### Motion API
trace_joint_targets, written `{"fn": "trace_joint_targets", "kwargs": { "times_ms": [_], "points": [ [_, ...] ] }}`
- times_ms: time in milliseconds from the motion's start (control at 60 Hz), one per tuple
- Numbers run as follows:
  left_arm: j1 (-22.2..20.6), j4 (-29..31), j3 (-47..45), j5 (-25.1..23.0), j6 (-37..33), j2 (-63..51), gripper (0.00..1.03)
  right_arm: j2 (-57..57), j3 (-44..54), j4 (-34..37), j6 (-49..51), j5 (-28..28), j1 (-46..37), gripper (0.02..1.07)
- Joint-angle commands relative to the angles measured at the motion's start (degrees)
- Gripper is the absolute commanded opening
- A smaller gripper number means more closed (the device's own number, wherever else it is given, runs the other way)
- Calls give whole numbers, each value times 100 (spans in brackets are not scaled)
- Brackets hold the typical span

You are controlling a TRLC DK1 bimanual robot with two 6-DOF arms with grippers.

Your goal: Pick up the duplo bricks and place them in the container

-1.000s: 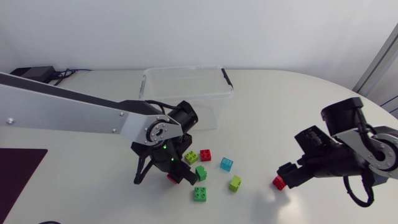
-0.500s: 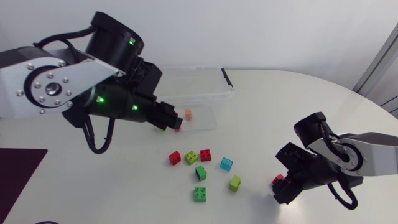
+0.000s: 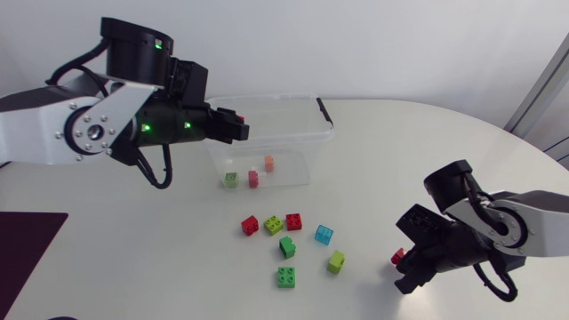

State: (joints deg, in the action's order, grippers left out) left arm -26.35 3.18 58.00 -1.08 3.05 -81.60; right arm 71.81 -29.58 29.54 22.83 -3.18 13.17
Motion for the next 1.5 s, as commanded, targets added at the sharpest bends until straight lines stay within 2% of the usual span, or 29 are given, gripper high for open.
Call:
{"fn": "trace_joint_targets", "kwargs": {
  "times_ms": [0, 83, 100, 133, 233, 250, 317, 350, 450, 533, 633, 733, 750, 800, 867, 900, 1000, 1083, 1217, 1283, 1317, 1350, 1433, 1483],
  "points": [
    [86, -221, 115, -15, 135, -418, 28, -352, -382, 289, 81, -16, 168, 12],
    [191, -397, 344, 99, 152, -831, 44, -589, -830, 685, -68, -34, 415, 12],
    [200, -397, 344, 99, 152, -831, 44, -624, -944, 773, -112, -34, 485, 12],
    [297, -476, 520, 108, 143, -1077, 55, -642, -1102, 869, -182, -34, 590, 12],
    [464, -634, 713, 108, 152, -1288, 67, -607, -1612, 1036, -402, -34, 959, 12],
    [490, -749, 713, 108, 135, -1279, 75, -581, -1717, 1045, -437, -25, 1021, 12],
    [508, -810, 713, 108, 135, -1182, 78, -466, -1990, 1045, -516, -25, 1162, 12],
    [525, -845, 643, 108, 143, -989, 84, -370, -2201, 957, -560, -34, 1214, 12],
    [508, -1232, 230, 249, 55, -286, 85, -62, -2763, 685, -683, -113, 1285, 12],
    [402, -1232, -60, 249, -129, 285, 85, 237, -3273, 395, -850, -227, 1267, 12],
    [253, -793, -289, 196, -410, 795, 85, 553, -3669, 61, -982, -306, 1258, 12],
    [244, -300, -561, -243, -665, 1085, 85, 958, -4029, -414, -1096, -403, 1258, 13],
    [244, -81, -641, -446, -780, 1103, 85, 1063, -4108, -502, -1123, -455, 1250, 13],
    [253, 262, -685, -727, -955, 1059, 85, 1256, -4275, -581, -1140, -455, 1250, 13],
    [209, 385, -799, -771, -1087, 1015, 85, 1467, -4442, -774, -1184, -473, 1241, 13],
    [25, 745, -931, -885, -1412, 883, 85, 1810, -4767, -871, -1202, -499, 1250, 13],
    [-371, 1071, -1062, -894, -1711, 567, 85, 2276, -5145, -1117, -1272, -535, 1276, 14],
    [-626, 1176, -1124, -894, -1878, 206, 85, 2707, -5488, -1152, -1272, -526, 1285, 14],
    [-696, 1167, -1027, -894, -1966, -374, 85, 3278, -5971, -1223, -1263, -517, 1293, 18],
    [-723, 1150, -1001, -885, -2142, -646, 85, 3577, -6261, -1179, -1237, -508, 1311, 32],
    [-714, 1150, -966, -885, -2203, -769, 85, 3709, -6420, -1117, -1193, -499, 1329, 45],
    [-705, 1150, -948, -885, -2282, -848, 85, 3761, -6490, -1091, -1176, -482, 1346, 53],
    [-582, 1150, -781, -867, -2529, -1191, 85, 3709, -6648, -976, -1167, -411, 1381, 91],
    [-547, 1150, -728, -867, -2590, -1288, 85, 3542, -6578, -906, -1167, -411, 1390, 95]
  ]
}}
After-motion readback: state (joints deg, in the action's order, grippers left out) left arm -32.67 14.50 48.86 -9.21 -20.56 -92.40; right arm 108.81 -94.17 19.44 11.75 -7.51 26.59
